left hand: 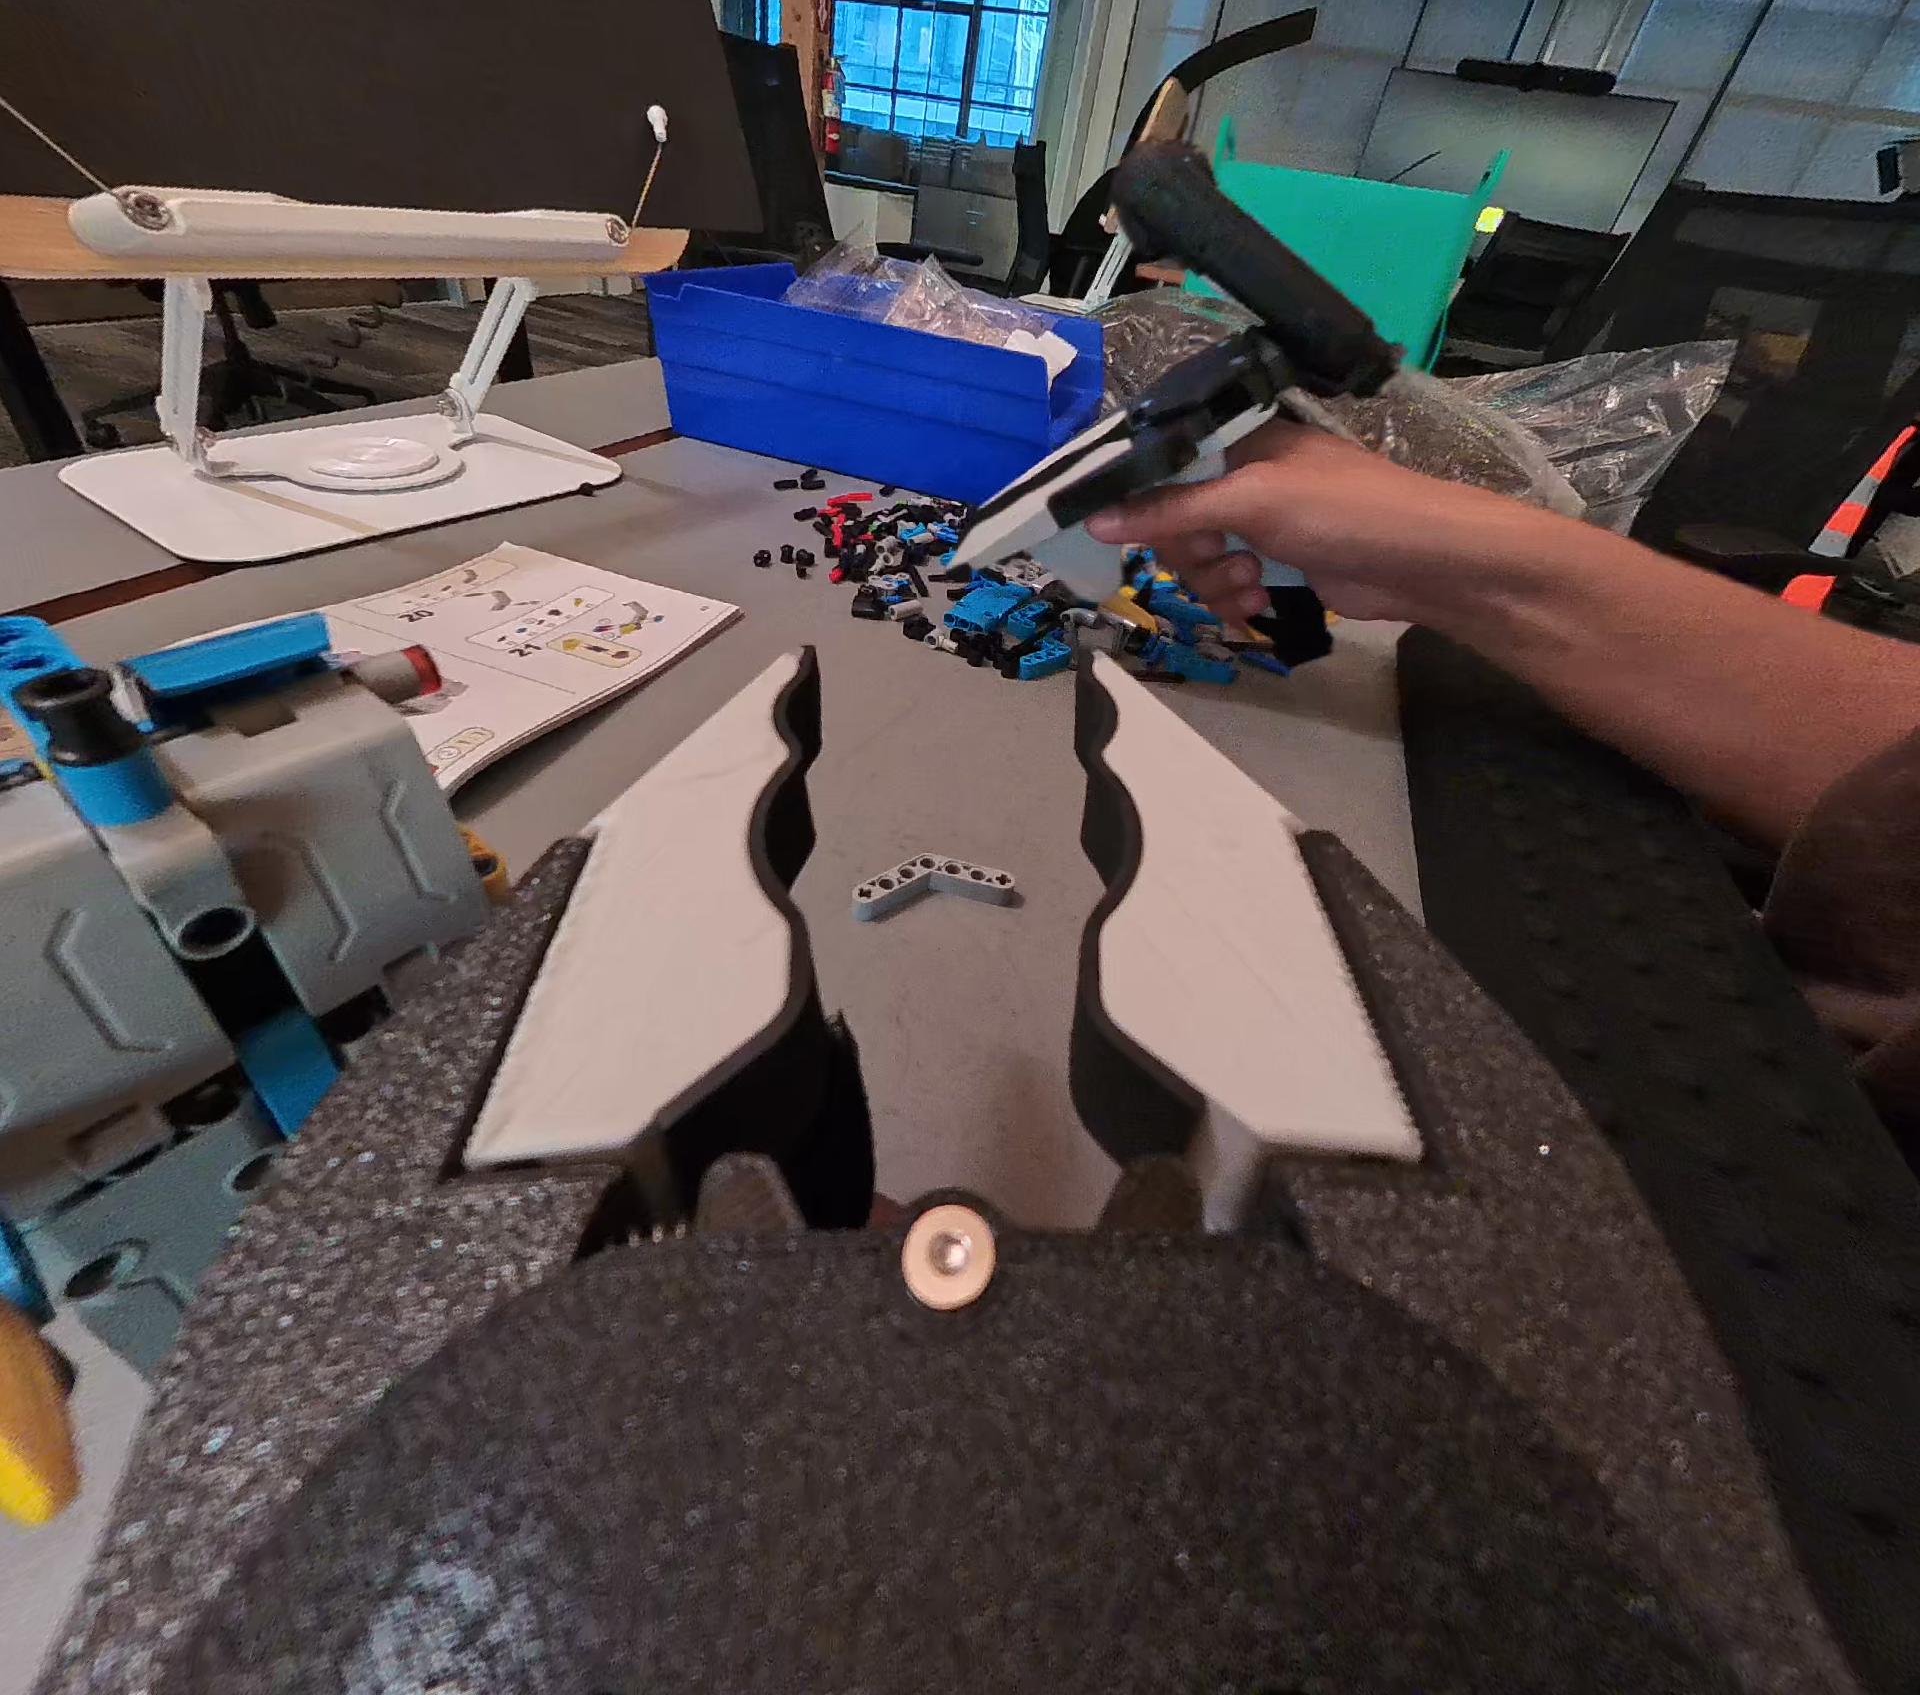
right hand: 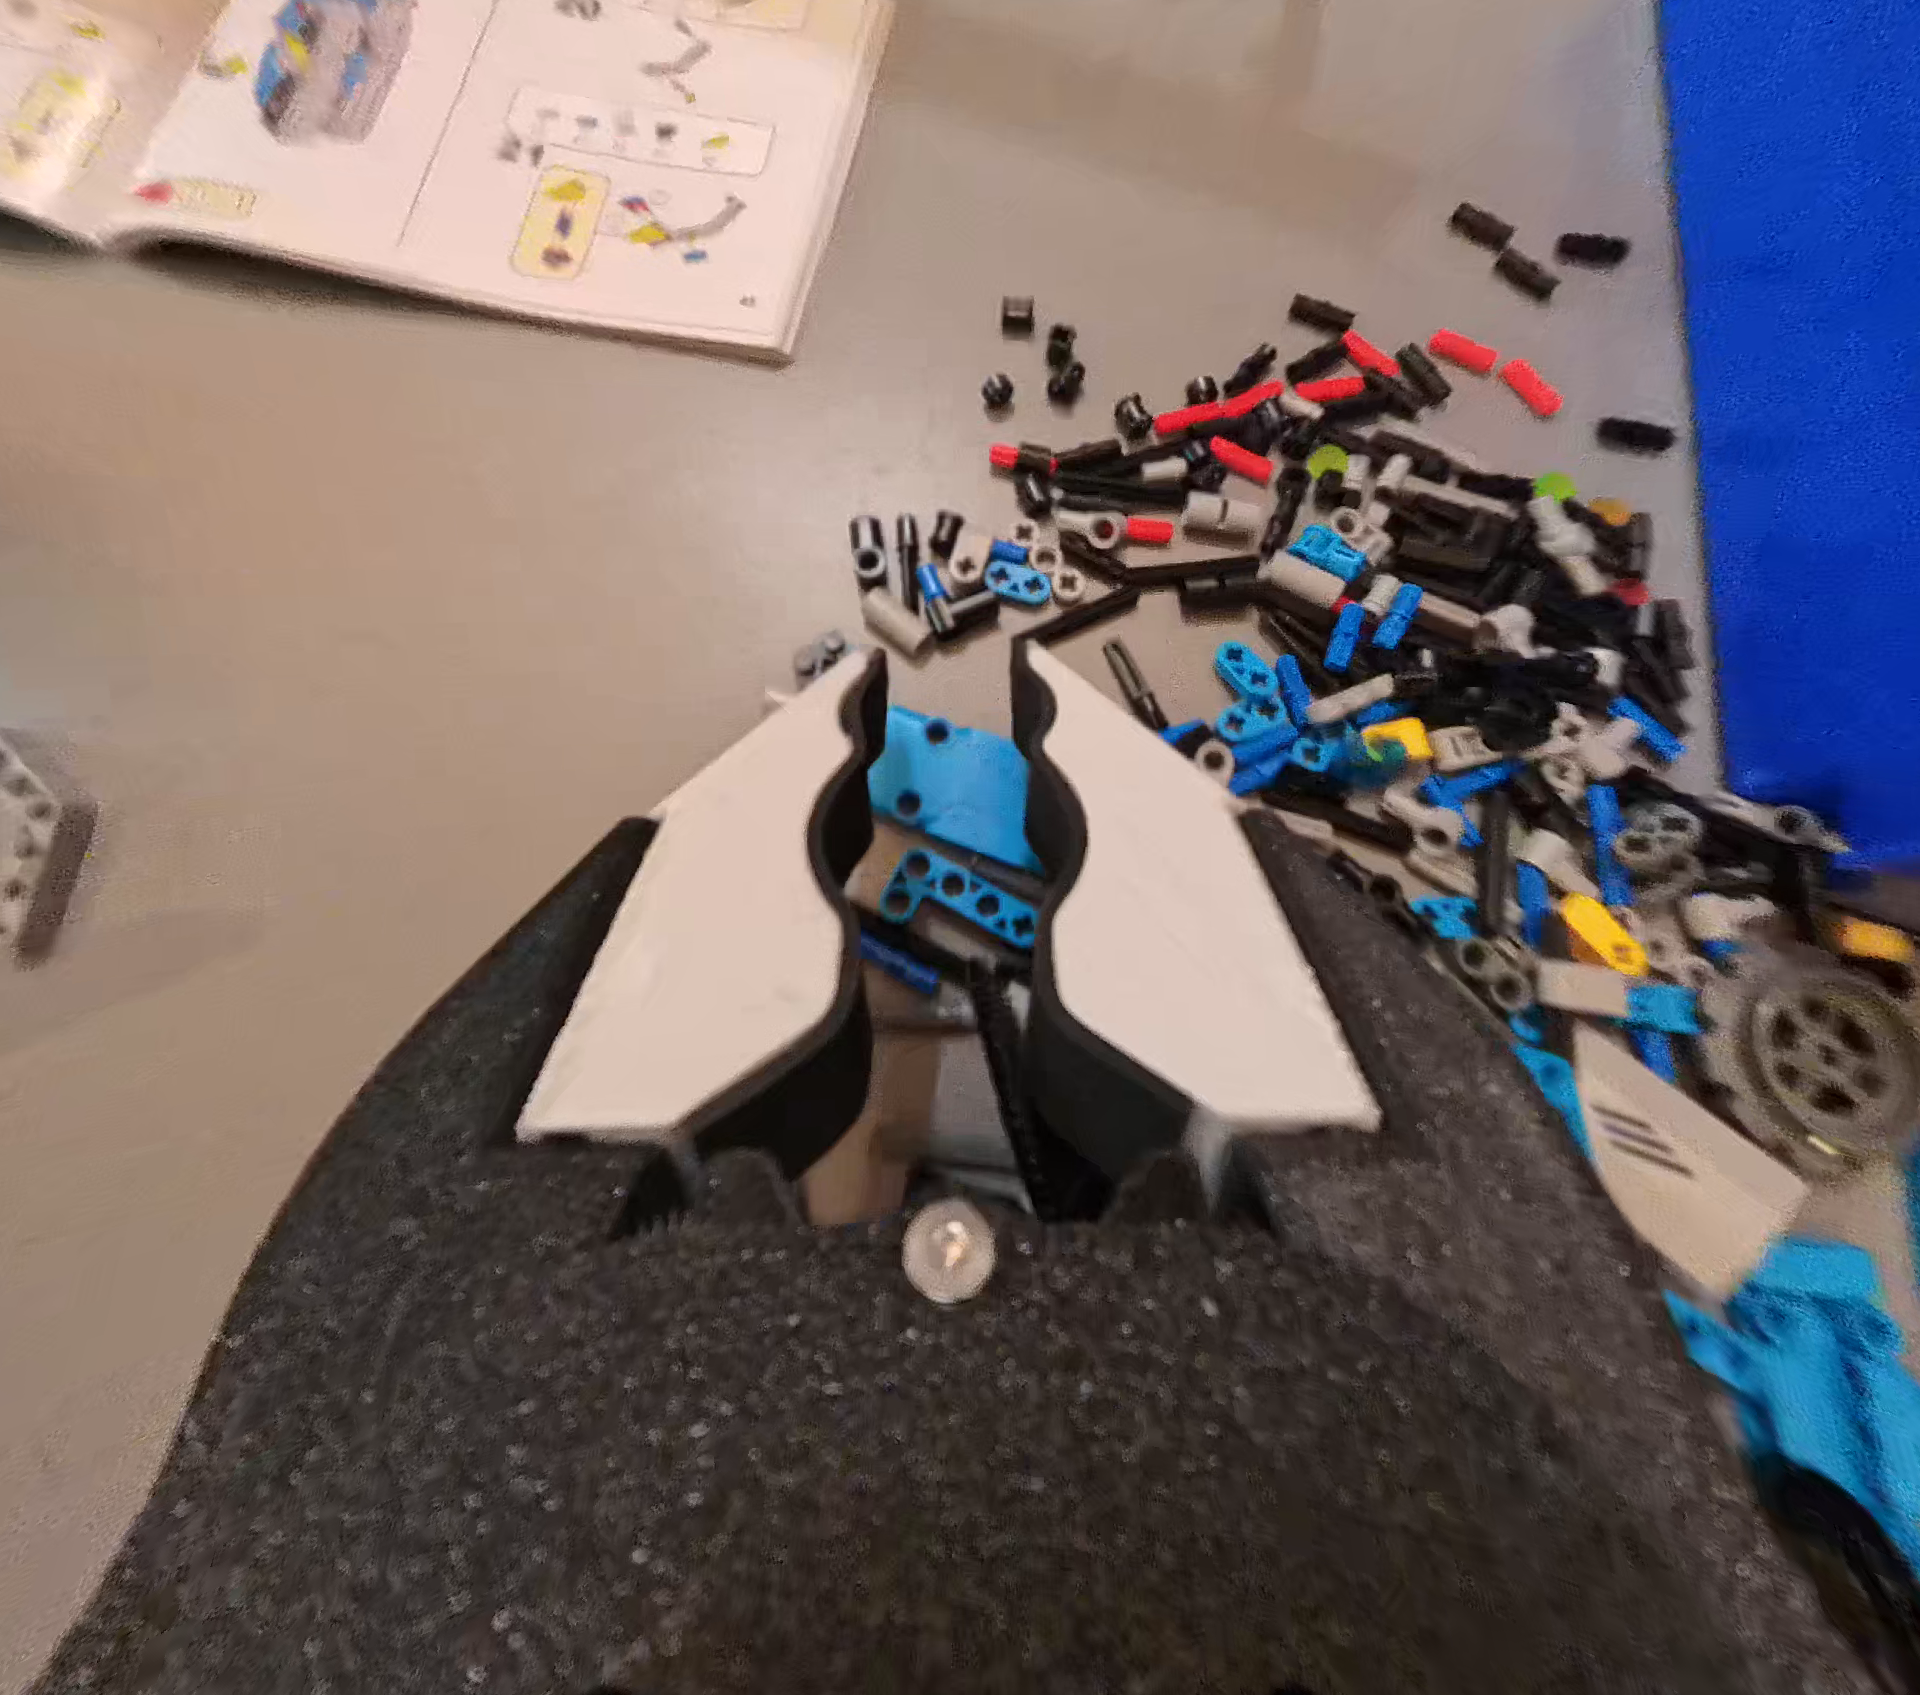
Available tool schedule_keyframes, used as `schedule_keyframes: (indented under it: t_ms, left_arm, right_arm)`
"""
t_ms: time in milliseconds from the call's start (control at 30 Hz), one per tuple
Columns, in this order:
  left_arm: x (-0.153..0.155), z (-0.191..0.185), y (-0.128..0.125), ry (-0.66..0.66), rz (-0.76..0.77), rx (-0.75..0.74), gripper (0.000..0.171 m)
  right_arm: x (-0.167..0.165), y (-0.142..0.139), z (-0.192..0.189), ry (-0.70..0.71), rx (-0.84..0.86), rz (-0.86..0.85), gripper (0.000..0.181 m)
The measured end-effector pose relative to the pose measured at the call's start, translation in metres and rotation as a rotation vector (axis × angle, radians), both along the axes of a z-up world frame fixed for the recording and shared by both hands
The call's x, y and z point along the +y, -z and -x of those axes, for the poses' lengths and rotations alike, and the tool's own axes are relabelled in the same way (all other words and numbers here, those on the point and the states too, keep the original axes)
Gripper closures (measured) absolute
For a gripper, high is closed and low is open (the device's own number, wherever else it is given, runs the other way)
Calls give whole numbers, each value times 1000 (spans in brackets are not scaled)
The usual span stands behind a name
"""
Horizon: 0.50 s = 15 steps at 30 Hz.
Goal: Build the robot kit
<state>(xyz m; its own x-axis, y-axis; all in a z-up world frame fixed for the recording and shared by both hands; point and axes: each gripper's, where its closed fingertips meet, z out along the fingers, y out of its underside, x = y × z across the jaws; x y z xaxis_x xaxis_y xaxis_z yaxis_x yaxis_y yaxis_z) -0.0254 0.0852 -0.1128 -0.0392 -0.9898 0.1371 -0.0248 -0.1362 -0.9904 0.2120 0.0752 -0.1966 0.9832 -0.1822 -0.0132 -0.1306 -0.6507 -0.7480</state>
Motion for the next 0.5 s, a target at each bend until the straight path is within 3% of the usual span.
schedule_keyframes:
  t_ms: [67,300,500]
  left_arm:
    - [-1,0,0,1,-6,-1,122]
    - [-3,0,-1,4,-25,-4,123]
    - [-3,1,-1,8,-21,-8,124]
  right_arm:
    - [11,-1,1,-14,68,-43,160]
    - [21,10,0,-82,16,17,171]
    - [14,19,-6,-66,35,72,173]
